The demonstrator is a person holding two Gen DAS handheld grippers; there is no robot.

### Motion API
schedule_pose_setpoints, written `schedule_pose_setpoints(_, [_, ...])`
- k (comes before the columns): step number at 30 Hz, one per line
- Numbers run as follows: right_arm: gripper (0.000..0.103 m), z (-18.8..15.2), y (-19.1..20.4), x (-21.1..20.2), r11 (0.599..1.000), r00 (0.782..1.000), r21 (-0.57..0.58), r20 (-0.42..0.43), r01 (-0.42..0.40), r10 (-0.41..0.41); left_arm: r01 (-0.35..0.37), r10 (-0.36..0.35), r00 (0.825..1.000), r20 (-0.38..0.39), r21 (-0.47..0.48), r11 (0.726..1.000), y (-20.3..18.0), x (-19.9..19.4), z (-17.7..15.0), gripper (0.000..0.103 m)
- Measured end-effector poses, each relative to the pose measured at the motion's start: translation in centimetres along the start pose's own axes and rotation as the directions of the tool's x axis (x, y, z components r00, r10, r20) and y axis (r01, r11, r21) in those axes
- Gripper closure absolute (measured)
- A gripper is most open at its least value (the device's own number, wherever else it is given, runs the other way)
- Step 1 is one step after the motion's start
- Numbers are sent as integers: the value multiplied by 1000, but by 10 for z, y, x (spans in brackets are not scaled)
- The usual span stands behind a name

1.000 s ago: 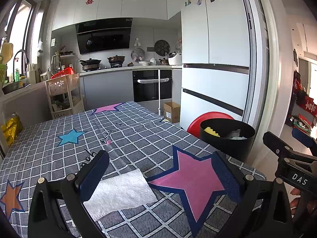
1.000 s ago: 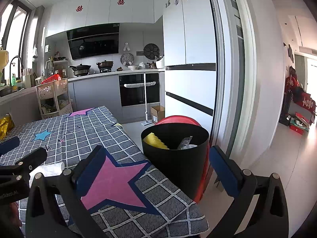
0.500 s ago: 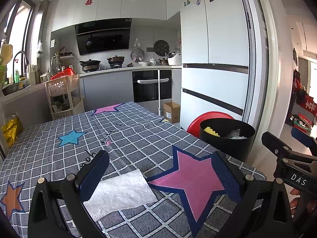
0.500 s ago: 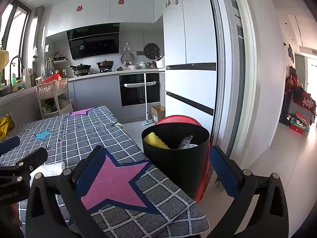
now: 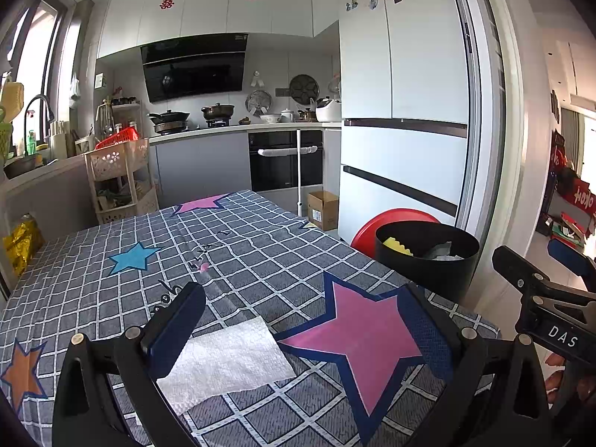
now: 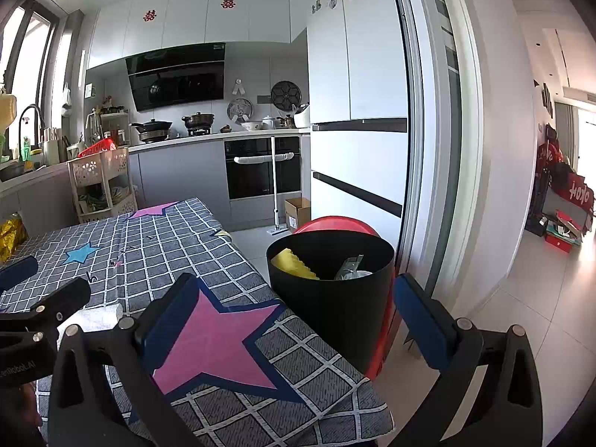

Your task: Collect trash

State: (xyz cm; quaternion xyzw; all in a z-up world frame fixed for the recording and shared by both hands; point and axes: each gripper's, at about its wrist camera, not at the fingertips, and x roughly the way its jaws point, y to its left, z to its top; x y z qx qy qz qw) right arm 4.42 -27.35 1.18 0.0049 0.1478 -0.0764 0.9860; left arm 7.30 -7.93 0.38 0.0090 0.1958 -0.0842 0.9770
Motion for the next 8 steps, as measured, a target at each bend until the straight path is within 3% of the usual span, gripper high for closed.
schedule_pose_setpoints(8, [0,-1,1,-1,1000,1000,0,-1,0,0,1,-1,1000,0,1,1000,2,0,0,0])
